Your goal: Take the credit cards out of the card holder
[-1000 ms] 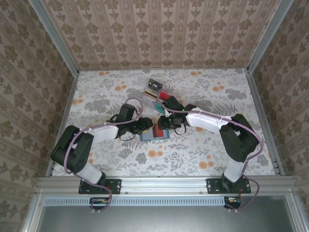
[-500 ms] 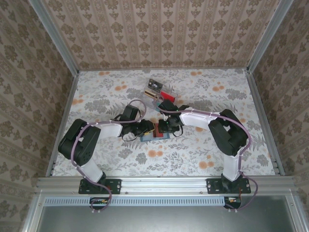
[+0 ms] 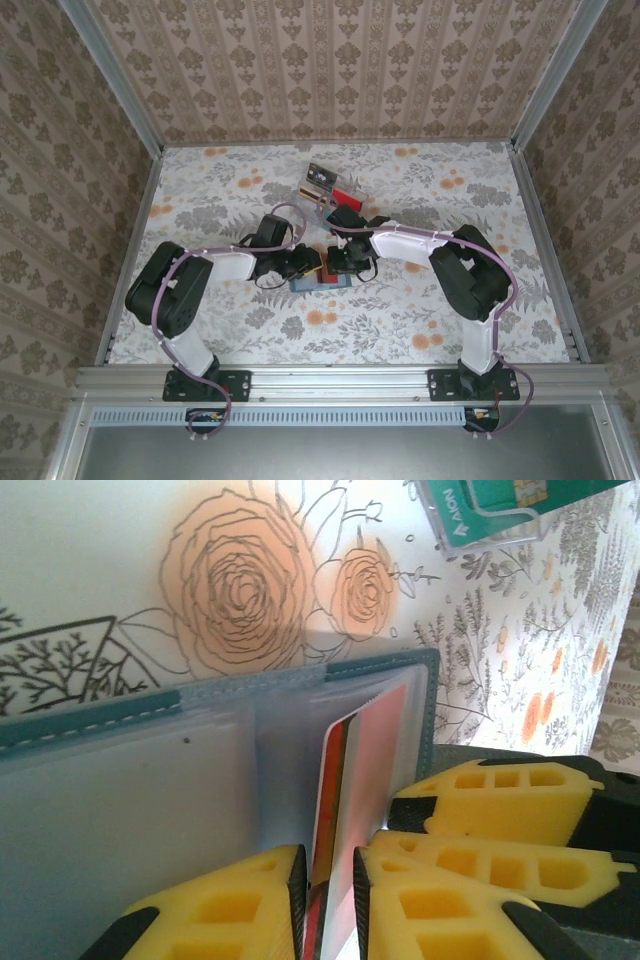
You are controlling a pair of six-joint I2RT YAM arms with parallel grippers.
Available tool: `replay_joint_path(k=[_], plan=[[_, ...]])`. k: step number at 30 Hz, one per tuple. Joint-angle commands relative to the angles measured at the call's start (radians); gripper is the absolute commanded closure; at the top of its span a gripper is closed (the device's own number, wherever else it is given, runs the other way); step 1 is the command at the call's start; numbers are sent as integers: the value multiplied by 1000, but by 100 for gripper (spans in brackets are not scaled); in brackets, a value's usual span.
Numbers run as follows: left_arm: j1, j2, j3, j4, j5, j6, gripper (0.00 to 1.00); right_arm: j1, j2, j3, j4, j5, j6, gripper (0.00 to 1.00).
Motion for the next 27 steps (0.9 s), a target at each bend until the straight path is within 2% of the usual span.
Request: replay_joint_path(k=[1, 13, 21, 27], plan=[[6, 3, 1, 38, 32, 17, 80, 2, 39, 4, -51, 12, 12, 70], [27, -39, -33, 36, 34, 38, 99, 2, 37, -5, -49, 24, 19, 70], [77, -138, -74, -31, 39, 121, 100, -4, 0, -36, -3, 16, 19, 70], [150, -292, -98, -139, 25, 177, 100, -38, -98, -99, 136, -90, 24, 66]])
